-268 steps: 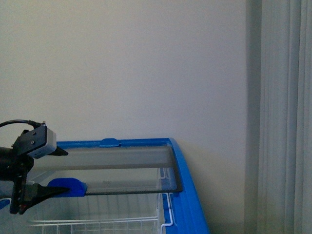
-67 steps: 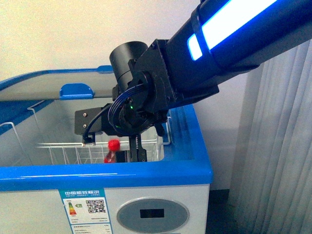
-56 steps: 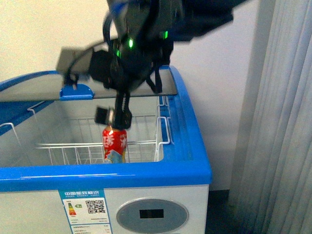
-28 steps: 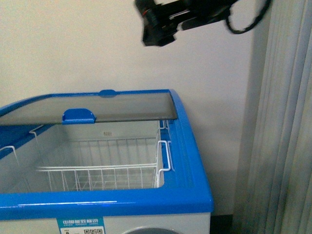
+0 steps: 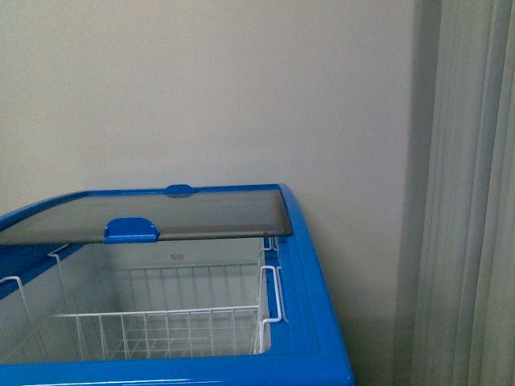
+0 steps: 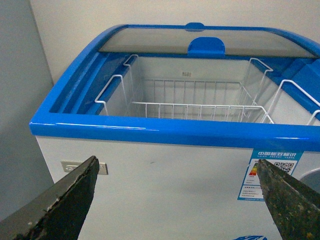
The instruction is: Put drink in fridge
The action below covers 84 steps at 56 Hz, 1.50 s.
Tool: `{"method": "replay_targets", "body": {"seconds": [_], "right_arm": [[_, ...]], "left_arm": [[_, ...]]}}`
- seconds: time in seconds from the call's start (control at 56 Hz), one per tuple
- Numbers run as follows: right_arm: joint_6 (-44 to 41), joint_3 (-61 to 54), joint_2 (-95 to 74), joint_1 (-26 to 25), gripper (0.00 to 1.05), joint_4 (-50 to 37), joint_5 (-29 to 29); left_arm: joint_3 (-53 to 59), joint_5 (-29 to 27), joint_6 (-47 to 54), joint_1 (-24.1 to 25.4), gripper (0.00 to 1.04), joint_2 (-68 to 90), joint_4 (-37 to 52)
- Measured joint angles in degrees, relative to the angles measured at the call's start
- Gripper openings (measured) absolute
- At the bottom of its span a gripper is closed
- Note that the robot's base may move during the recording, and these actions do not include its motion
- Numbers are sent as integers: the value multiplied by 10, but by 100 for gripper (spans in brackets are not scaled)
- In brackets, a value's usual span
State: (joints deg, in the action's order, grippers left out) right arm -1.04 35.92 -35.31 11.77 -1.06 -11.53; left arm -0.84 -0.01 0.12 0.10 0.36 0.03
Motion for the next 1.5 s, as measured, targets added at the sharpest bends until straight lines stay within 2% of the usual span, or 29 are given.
{"method": "replay_targets", "body": {"seconds": [0.071,0.304,0.357,0.446,0.839,1.196,1.304,1.5], "right_arm": [[2,-41,32,-11,56,-21,16],[3,-176,85,-53,12,-62,54],[2,-196,101,-86,2,-67,100],[4,-220,127,-113,3,-75,110],[4,-300,199,-117,3,-82,116],[4,-323,239,-117,3,-70,116],[4,-332,303,-117,3,6,115],[4,-348,342,-117,3,11,115]], "left_arm": [[0,1,0,0,97,0,0],[0,0,0,0,97,0,0],[0,0,0,0,97,0,0],[0,0,0,0,97,0,0],[0,0,0,0,97,0,0],[0,0,0,0,97,0,0],[0,0,0,0,97,0,0],[0,0,0,0,97,0,0]]}}
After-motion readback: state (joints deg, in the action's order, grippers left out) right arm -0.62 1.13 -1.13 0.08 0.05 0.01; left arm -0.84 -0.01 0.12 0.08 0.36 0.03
